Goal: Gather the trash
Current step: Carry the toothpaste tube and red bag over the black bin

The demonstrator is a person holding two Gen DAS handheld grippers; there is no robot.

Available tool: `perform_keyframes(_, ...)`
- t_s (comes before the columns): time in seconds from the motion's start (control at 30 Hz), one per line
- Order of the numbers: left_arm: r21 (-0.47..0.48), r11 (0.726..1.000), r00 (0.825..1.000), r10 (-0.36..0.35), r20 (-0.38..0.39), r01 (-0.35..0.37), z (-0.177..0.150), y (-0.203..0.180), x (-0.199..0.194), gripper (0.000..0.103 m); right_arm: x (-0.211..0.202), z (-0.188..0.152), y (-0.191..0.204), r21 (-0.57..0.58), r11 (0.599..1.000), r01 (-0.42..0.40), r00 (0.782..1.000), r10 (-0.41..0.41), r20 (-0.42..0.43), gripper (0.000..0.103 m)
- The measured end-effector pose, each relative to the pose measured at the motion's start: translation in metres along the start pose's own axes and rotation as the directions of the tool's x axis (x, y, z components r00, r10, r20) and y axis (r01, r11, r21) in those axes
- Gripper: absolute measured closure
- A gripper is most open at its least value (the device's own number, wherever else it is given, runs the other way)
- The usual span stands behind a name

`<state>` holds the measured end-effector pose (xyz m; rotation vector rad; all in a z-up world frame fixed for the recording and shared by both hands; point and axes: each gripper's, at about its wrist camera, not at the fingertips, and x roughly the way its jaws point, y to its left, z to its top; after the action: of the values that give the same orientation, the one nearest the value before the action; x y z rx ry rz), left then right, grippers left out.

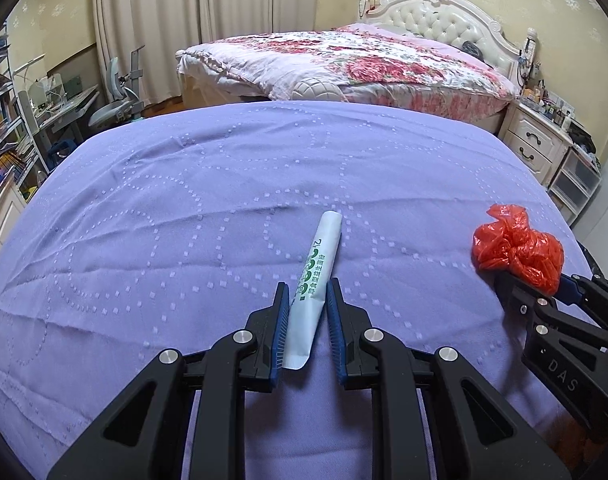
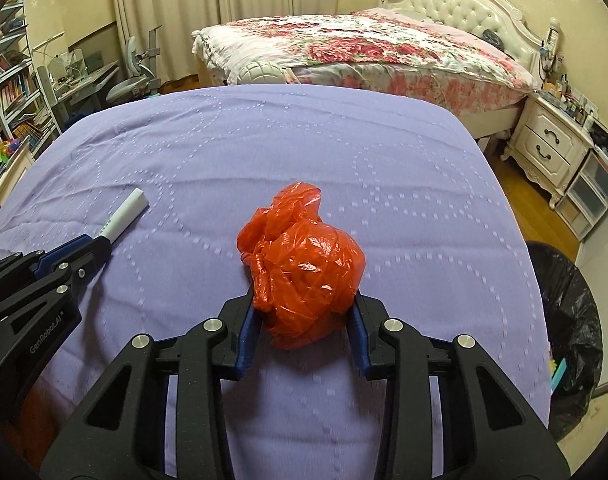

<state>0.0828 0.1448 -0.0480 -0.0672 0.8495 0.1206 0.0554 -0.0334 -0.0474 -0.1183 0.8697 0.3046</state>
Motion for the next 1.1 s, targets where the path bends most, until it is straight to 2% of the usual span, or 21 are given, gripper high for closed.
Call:
perform_keyframes(0.63, 0.039, 0.998, 0.997, -0.051, 0.058, 0.049, -0.032, -0.027, -0.035, 0.086, -0.046, -0.048, -0.017, 0.04, 0.999, 0.012, 0.999, -0.014, 0.044, 0.066)
perform_keyframes(1.1, 0.04, 0.998, 0.996, -0.059, 0.067, 0.056, -0.037, -0.029, -0.04, 0.086, -0.057, -0.06, -0.028, 0.072, 0.997, -0.001, 0.998, -0.004, 0.066, 0.066)
